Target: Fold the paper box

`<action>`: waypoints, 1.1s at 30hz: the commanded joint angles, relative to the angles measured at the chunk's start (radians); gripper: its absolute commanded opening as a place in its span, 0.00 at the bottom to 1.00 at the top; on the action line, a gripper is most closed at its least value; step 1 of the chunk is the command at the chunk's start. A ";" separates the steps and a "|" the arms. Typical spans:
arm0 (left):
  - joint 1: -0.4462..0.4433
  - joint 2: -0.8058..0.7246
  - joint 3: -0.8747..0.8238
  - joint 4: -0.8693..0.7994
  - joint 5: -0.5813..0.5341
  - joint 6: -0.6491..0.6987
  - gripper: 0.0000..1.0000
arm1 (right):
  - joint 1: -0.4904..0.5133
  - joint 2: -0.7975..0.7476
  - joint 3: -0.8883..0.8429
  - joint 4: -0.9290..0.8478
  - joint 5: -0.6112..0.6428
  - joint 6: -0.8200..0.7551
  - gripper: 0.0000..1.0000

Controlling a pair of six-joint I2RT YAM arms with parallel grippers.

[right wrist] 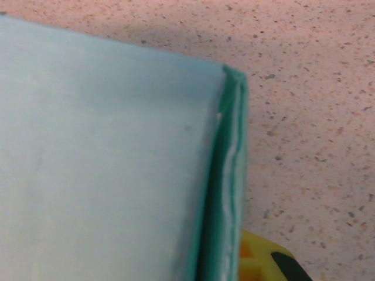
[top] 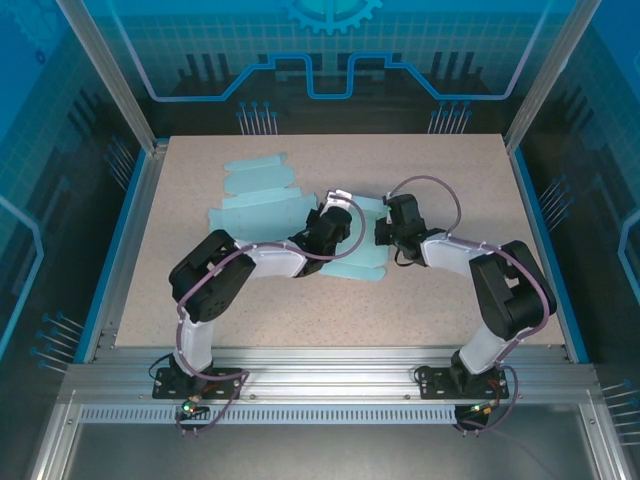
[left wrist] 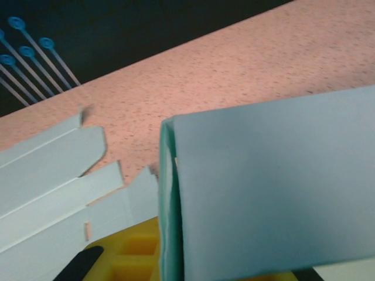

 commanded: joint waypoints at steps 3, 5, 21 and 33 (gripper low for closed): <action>0.018 0.037 0.083 -0.036 -0.234 -0.091 0.14 | 0.053 -0.018 0.026 -0.023 0.041 0.044 0.00; 0.035 0.035 0.097 -0.105 -0.231 -0.191 0.13 | 0.063 -0.009 0.028 -0.021 0.038 0.052 0.00; 0.061 -0.067 0.025 -0.179 -0.061 -0.342 0.13 | 0.088 0.053 0.126 -0.072 0.055 0.091 0.00; 0.053 -0.159 -0.032 -0.263 -0.067 -0.591 0.12 | 0.183 0.111 0.264 -0.339 0.542 0.205 0.00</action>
